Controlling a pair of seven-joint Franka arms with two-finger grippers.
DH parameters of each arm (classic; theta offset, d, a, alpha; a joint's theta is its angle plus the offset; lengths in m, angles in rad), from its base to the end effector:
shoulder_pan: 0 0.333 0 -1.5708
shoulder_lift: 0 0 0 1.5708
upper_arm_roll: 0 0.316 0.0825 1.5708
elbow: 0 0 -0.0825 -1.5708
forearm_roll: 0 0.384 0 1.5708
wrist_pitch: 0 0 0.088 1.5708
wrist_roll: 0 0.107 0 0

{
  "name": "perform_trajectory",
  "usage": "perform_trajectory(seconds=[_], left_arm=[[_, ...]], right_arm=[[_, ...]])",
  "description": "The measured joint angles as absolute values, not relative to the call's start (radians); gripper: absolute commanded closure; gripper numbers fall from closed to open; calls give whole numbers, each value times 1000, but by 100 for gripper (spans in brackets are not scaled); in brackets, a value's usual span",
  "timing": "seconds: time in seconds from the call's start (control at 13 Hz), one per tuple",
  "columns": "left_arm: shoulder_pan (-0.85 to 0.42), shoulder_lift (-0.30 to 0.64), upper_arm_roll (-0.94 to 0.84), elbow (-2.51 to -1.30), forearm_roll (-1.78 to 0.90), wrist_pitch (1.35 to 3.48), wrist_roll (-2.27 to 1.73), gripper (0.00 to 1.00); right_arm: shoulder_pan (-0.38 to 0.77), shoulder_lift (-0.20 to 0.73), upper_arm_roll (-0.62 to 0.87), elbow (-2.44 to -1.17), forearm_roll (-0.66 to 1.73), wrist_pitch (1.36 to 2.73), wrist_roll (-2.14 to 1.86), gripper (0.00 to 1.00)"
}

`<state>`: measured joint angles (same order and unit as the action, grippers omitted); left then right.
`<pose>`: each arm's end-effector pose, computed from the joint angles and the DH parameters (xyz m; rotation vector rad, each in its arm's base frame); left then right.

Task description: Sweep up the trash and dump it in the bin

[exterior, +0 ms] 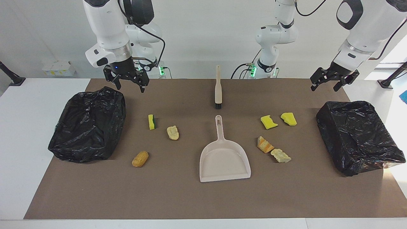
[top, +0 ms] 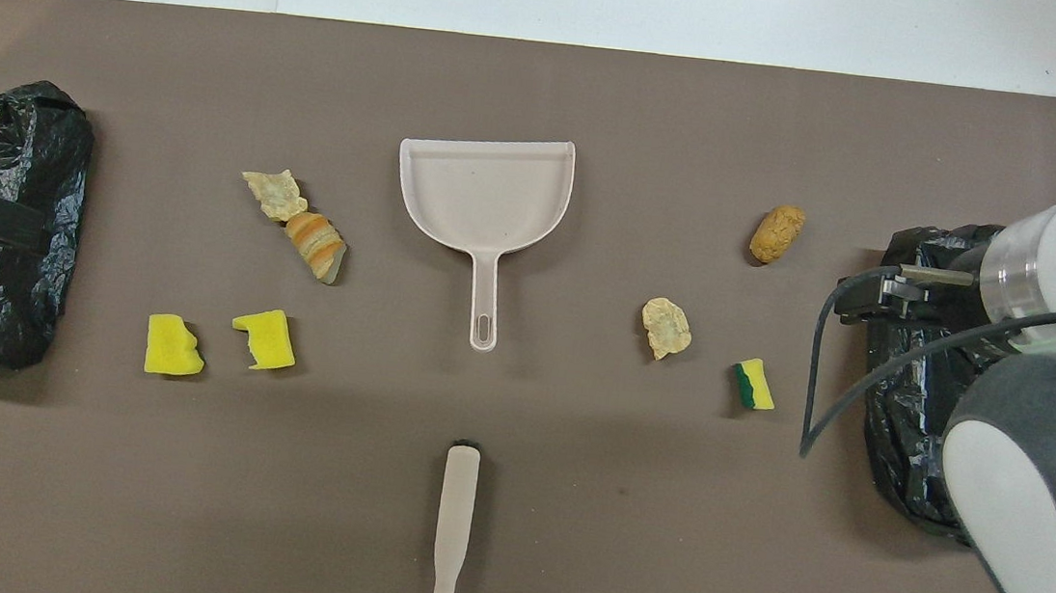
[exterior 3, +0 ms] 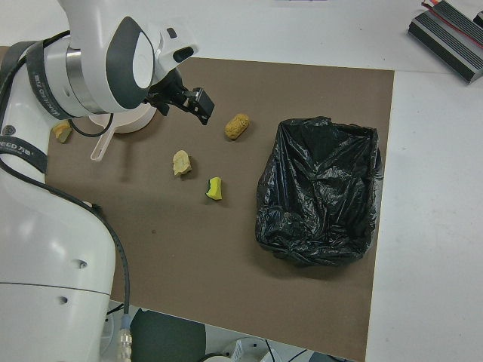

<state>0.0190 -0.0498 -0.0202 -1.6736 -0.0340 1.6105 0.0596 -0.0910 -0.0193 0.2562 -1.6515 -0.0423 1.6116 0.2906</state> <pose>0.5411 -0.0044 0.6066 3.1068 -0.0920 -0.0192 0.5437 0.0875 0.6003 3.0850 -0.1905 -0.0155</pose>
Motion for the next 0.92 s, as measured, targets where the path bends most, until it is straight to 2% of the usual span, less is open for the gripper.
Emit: perform_trajectory(seconds=[0.92], left_arm=[[19,-50,-18,-1684,-34,1604,60,0]], right_arm=[[-91,-26,256,-1652,-38,1604,227,0]])
